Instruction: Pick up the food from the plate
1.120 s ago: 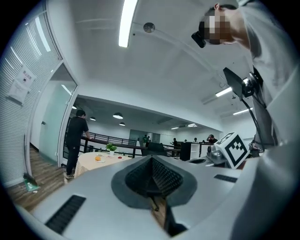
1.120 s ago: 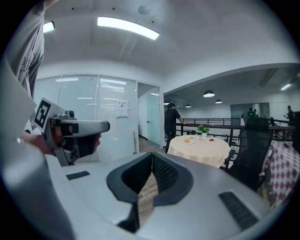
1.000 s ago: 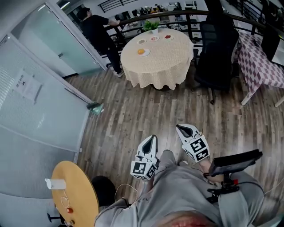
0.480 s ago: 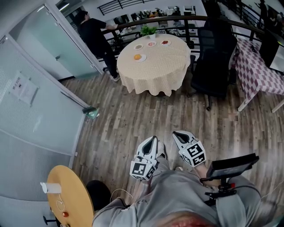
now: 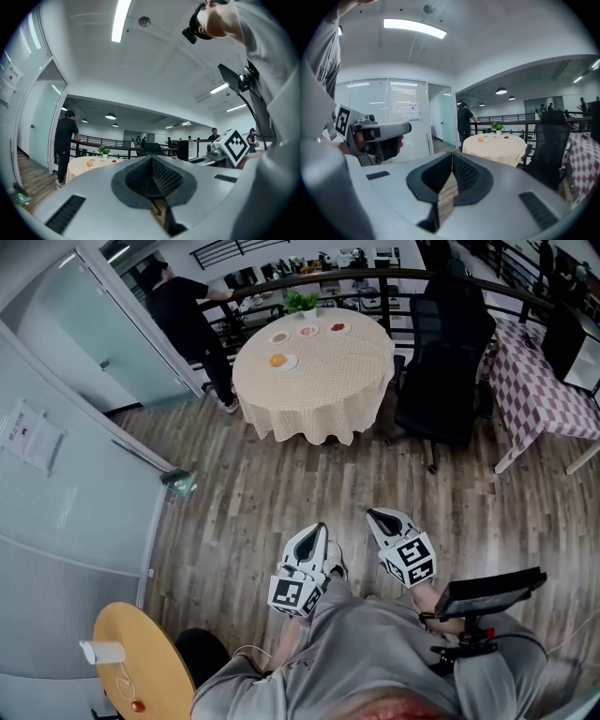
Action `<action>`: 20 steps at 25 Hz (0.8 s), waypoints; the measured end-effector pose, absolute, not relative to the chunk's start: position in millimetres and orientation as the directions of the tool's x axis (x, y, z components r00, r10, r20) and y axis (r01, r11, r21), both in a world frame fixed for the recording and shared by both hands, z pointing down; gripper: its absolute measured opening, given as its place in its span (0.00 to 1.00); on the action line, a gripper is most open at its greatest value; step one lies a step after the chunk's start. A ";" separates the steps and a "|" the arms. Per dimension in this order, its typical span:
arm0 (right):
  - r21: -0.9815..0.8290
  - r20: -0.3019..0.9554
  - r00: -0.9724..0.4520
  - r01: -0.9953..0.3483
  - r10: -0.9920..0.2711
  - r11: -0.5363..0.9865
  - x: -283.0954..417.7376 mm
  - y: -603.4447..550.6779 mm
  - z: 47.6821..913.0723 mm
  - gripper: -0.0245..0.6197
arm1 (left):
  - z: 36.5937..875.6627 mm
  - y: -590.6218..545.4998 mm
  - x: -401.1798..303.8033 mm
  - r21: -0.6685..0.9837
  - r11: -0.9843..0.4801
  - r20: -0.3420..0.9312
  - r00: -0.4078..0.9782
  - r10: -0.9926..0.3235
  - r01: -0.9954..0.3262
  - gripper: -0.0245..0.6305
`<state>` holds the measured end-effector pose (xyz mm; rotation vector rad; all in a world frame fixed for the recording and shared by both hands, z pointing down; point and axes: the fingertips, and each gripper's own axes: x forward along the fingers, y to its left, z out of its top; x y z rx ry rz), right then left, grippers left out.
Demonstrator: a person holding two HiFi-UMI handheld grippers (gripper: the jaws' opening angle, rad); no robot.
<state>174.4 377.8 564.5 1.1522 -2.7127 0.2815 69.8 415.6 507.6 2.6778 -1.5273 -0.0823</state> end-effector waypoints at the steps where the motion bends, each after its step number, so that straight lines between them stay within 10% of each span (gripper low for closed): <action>1: -0.096 0.239 -0.684 -0.723 -0.689 0.684 171.0 373.3 564.6 0.06 | 510.0 410.3 66.8 0.090 -0.507 -0.018 0.508 -0.861 -0.857 0.05; 20: -0.067 0.294 -0.690 -0.705 -0.662 0.706 62.8 242.4 552.2 0.06 | 515.6 228.5 -16.4 0.120 -0.591 -0.048 0.590 -0.806 -0.798 0.05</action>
